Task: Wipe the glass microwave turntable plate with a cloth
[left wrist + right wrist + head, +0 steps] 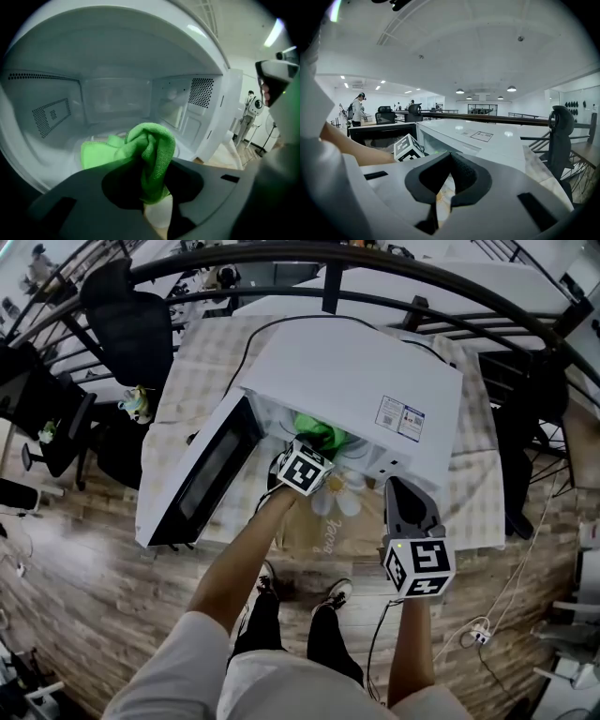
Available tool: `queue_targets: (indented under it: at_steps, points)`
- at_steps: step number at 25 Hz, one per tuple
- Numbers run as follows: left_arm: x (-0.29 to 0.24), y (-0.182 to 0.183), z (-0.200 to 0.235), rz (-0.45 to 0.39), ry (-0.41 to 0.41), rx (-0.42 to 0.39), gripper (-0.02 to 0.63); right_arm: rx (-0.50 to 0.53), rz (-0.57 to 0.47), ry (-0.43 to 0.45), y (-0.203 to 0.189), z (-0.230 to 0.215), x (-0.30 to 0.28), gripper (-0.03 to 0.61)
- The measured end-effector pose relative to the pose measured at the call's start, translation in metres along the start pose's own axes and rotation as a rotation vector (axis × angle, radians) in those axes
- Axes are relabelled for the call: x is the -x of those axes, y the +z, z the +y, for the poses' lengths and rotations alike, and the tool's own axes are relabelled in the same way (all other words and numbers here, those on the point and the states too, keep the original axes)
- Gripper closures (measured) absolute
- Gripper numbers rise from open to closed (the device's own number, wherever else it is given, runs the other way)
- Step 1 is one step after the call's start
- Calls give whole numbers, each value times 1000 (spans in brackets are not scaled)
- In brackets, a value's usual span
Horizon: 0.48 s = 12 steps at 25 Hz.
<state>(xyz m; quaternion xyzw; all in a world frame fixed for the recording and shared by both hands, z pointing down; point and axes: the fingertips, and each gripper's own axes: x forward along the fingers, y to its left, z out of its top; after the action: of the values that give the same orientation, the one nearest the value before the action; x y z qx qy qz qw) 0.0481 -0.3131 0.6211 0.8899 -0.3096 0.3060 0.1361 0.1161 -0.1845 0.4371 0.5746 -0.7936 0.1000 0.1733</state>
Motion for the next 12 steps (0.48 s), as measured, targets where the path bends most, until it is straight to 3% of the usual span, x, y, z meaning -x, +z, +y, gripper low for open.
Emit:
queue_targets:
  at_steps: [7,9,12]
  points:
    - [-7,15,-44,-55,-144,-44,488,8,-4,-12,4,-5,5,563]
    - [-5,23,-42,-109,-126,-84,487,8,1,-18,2,-7,5,565]
    - [5,43,-11,-202,4,-122,486,0,4,-28,-1,-11,3,564]
